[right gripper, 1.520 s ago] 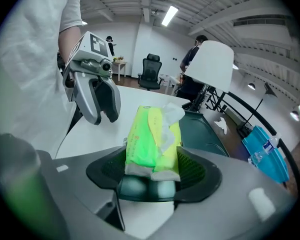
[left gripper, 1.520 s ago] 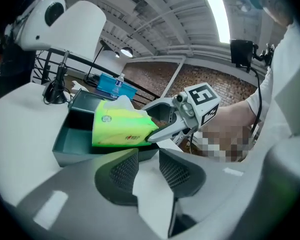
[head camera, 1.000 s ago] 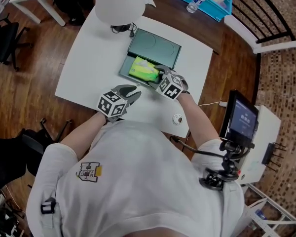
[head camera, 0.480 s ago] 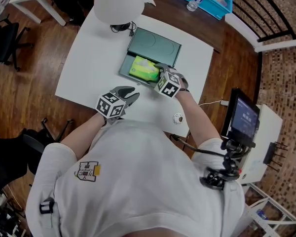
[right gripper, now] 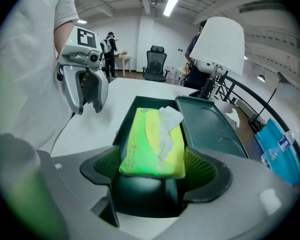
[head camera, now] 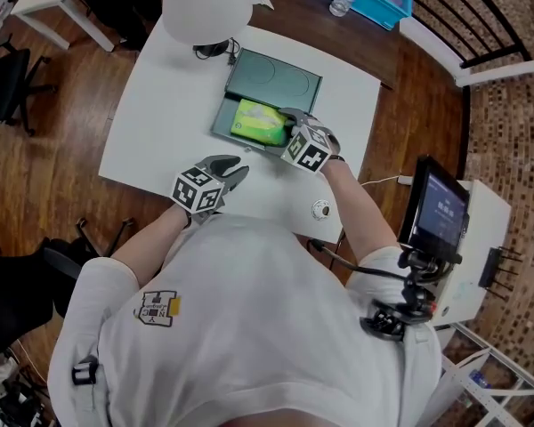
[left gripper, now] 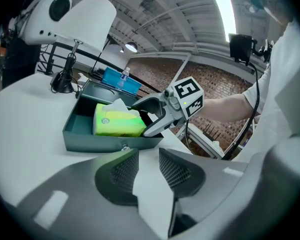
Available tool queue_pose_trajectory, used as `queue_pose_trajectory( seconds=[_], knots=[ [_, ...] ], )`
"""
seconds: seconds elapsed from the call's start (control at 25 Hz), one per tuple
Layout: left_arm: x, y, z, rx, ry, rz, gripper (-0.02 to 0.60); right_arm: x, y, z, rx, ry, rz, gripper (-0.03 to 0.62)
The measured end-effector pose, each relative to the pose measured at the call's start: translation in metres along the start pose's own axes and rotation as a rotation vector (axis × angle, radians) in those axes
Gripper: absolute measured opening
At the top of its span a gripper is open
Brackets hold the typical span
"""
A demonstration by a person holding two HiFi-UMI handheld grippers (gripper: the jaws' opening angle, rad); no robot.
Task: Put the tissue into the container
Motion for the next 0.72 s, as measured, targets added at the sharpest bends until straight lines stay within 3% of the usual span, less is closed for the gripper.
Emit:
queue_pose_trajectory(
  seconds=[0.32,0.52,0.72],
  knots=[
    [-0.006,0.001,0.002,0.008,-0.023,-0.010,0.107,-0.027,0.002,0.007,0.071,-0.087,-0.051,0.411],
    [-0.036,0.008,0.017,-0.010,-0.123,-0.002,0.107,-0.073,0.004,0.009,0.188,-0.217,-0.148,0.397],
    [-0.066,0.012,0.027,0.026,-0.177,0.016,0.107,-0.113,0.023,0.003,0.307,-0.329,-0.237,0.370]
  ],
)
Point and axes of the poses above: the fingertips, and each gripper's own axes: x forward along the fingers, y to its left, z out of its top, the point moved 7 cm from there along -x, backward along the fingers, and after that the axes turned 12 degrees about y, right-handed, at the moved point
